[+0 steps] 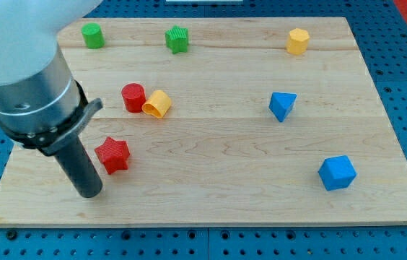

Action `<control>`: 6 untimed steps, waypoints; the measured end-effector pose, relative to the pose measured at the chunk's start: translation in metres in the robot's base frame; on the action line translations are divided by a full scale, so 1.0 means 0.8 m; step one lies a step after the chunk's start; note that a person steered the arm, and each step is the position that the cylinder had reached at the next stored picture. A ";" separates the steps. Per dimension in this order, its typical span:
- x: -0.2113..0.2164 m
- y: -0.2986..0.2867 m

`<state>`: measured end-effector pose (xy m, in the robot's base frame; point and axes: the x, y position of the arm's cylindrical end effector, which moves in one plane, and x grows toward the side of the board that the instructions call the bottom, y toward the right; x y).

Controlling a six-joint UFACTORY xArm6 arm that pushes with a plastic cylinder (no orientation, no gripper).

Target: Push the red star into the red circle

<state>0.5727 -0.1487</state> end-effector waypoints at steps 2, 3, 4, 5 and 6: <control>-0.030 0.040; -0.049 0.025; -0.030 0.010; -0.062 -0.006; -0.103 -0.002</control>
